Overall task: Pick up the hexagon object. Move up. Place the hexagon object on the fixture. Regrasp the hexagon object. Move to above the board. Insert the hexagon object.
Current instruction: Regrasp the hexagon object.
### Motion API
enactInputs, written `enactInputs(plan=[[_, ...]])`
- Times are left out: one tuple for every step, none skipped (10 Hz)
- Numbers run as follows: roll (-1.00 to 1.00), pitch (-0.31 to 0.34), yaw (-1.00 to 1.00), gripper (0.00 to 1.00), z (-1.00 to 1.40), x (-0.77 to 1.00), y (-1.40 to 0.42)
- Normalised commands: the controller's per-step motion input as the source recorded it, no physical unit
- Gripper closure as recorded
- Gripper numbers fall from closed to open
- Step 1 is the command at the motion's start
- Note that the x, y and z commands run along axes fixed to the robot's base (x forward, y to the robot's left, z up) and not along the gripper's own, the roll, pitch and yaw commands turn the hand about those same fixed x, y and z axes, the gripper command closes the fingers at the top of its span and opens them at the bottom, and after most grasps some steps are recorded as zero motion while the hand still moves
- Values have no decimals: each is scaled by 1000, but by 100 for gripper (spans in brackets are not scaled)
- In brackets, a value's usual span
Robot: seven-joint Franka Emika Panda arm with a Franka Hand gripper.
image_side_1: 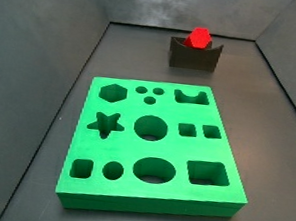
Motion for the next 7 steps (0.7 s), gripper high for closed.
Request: enactInputs(plan=[[1000,4,37,0,5,-14,-17],[1000,8,38,0,7,-4,-17],[1000,13,40,0,1,12,-20],[1000,23,43,0,-7,30,-22],[1000,32,46,0,-8,41,-23],[1000,44,50,0,-11,54,-25],[1000,64,58,0,-16,75,-30]])
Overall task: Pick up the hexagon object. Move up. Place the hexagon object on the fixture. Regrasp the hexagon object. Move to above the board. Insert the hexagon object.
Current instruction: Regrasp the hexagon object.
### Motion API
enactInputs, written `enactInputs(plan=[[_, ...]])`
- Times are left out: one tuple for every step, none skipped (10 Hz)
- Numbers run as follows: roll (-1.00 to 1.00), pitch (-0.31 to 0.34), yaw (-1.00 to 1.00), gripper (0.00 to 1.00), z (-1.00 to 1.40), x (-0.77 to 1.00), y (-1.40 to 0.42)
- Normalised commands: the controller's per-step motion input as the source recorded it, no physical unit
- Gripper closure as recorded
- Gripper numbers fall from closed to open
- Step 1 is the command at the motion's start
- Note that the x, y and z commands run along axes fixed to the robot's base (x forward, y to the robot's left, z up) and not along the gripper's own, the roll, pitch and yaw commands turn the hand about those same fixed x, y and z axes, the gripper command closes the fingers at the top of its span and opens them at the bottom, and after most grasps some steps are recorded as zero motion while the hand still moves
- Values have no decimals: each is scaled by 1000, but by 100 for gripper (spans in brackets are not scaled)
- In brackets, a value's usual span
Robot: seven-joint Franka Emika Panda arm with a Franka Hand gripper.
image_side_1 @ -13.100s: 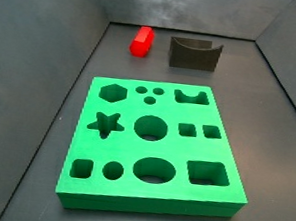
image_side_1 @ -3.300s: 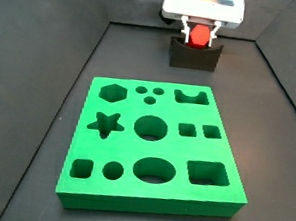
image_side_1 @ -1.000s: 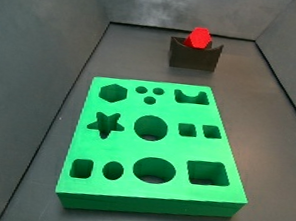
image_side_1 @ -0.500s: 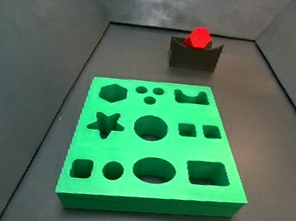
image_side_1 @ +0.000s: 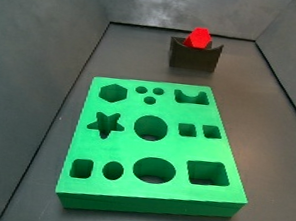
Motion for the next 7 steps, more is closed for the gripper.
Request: enactInputs(plan=[[1000,85,67,0,-14,86,-34],[1000,119,85,0,-12,103,-36],[1000,148,107,0,-20,105,-41],[877,160,138,0,-18,104,-43],[753,154,149,0,-15,101,-44],[504,129,169,0,-20,102,-43],[296,101,181,0,-12,99,-32]])
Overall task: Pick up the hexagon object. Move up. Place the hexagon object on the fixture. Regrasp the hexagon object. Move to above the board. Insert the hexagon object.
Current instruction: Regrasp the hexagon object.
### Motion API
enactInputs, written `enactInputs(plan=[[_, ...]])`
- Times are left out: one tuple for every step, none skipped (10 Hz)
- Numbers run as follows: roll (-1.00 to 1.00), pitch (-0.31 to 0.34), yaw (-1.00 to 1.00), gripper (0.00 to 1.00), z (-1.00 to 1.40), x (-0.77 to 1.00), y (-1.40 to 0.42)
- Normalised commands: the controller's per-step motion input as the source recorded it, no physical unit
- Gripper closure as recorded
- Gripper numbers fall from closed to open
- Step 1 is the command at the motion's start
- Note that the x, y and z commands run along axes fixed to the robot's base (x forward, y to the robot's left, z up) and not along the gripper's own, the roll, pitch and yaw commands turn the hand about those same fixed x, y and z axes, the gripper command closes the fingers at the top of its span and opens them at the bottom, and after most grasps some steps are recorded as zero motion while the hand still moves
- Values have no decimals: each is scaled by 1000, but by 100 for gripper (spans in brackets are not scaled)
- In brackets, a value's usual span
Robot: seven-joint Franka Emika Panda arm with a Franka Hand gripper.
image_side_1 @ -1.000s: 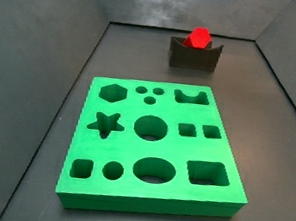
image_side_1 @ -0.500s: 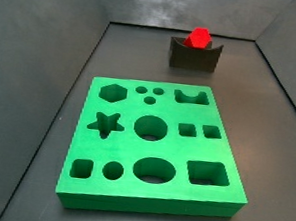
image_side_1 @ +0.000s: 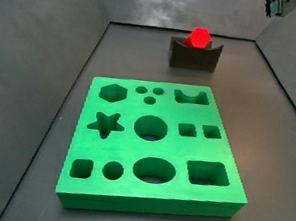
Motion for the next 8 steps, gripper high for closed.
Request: enactInputs(plan=[[204,70,187,0,-9,89,-29],[196,141,214,0,-1000,36,76],[177,110,206,0,-1000,36,73],[167,56,205,0,-1000,53,63],[151,19,196,0,-1000,65,56],[134,-9,178,0,-1000,75,54],[118,-49,149,0,-1000,89,46],[109,-72,125,0,-1000,95,42]])
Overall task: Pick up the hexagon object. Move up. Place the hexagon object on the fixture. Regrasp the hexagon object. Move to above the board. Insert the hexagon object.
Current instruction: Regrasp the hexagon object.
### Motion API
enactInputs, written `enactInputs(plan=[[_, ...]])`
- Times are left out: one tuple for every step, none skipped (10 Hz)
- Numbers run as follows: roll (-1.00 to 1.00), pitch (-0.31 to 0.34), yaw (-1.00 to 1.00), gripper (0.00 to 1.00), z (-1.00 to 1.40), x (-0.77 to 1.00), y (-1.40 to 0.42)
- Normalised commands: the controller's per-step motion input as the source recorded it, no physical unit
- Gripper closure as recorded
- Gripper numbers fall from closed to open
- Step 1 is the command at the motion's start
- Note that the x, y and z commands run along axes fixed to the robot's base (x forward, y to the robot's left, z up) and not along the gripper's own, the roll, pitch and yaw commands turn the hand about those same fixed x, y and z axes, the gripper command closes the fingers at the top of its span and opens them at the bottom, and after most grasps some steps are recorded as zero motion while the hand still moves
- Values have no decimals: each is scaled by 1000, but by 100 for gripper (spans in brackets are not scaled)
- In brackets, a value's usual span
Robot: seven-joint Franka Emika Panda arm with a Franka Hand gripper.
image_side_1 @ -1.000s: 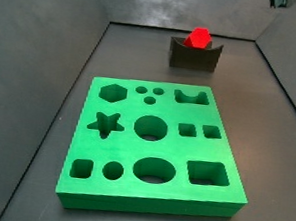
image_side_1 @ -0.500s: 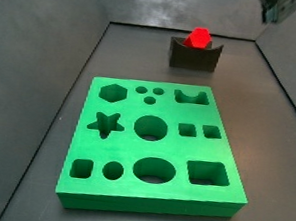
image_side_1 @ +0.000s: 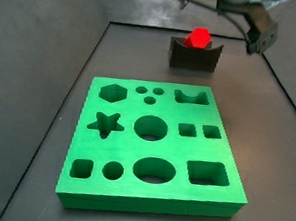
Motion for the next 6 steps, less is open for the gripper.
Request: enactInputs(plan=[[101,-93,96,0,-1000,103,39],[87,-110,60,0,-1000,114,33],[84,-114,40,0,-1000,118,31],[79,-97,1,0,-881,109,21],[78,-84,-21,0,-729,99,9],[83,-66,-32,0,-583,88,7]])
